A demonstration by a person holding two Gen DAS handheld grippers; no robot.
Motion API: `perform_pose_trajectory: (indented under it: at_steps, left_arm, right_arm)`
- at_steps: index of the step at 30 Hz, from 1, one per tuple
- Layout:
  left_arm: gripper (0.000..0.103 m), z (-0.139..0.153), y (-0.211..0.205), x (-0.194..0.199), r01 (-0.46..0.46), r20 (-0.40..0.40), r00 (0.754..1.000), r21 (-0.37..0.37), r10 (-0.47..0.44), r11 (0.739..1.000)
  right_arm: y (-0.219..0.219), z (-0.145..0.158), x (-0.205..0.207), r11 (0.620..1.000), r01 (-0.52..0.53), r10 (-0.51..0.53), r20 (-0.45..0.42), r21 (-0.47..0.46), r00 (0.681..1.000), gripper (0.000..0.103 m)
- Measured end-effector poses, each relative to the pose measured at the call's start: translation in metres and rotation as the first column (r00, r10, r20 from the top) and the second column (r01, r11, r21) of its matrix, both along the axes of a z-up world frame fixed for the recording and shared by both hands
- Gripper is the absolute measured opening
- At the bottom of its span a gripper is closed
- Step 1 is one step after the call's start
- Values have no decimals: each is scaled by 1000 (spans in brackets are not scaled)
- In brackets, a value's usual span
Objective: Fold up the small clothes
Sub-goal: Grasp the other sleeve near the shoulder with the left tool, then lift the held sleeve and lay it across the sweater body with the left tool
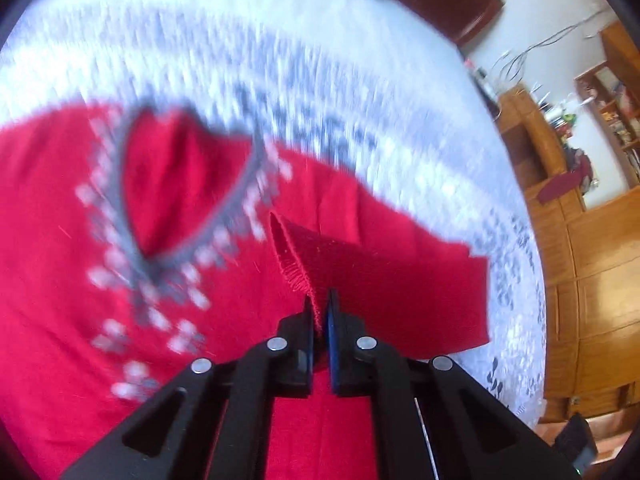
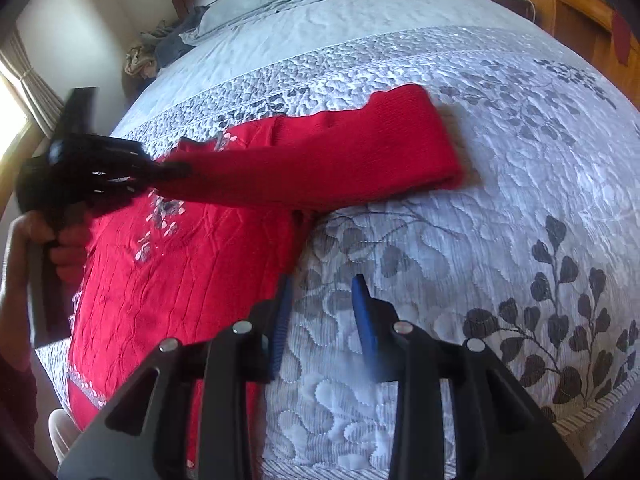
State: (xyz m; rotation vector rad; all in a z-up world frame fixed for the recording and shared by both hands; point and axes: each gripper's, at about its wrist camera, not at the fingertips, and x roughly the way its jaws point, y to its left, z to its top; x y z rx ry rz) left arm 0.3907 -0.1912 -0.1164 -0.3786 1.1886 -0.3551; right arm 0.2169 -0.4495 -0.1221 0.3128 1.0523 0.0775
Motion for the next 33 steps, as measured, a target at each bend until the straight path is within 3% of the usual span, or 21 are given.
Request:
perform_pose_trajectory:
  at_steps: [5,9,15,19,22,24,25,26,30,33]
  left_arm:
    - [5,49,65,12,-62,126,991,65,54,996]
    - [5,56,126,22,-157,156,979,157,133,975]
    - [5,-2,198,35,-266,48,964,186,262,946]
    - [5,-31,204,34,-270,8,962,178,273,946]
    - [5,-44,198,33,-245,-4,968,206,251,948]
    - [5,-44,200,32,-237,-6,970,214,244,948]
    - [5,-46,201,33,-234,-7,970,214,241,948]
    - [5,-47,202,35,-231,-9,971,212,238,950]
    - [7,-44,208,39,-220,-4,974,212,226,952]
    - [10,-60,210,42,-214,-42,972,246,231,945]
  right_arm:
    - [-9,7,3,1000,22,-22,0,4,1000,32]
    - [-12,7,22,999,28,-27,-22,34,999,39]
    - [-7,-3,72,992,22,-9,-105,120,994,46]
    - [1,-21,111,992,36,-13,-182,122,983,50]
    - [0,-43,136,982,71,-22,-263,177,965,52]
    - [1,-55,144,971,69,1,-292,230,956,44]
    - [3,-59,146,966,64,17,-305,252,952,23]
    - [3,-61,147,966,60,23,-315,252,949,14]
    - [-4,-53,143,981,58,2,-308,185,952,8]
    - [-6,-67,144,984,75,-15,-351,159,936,8]
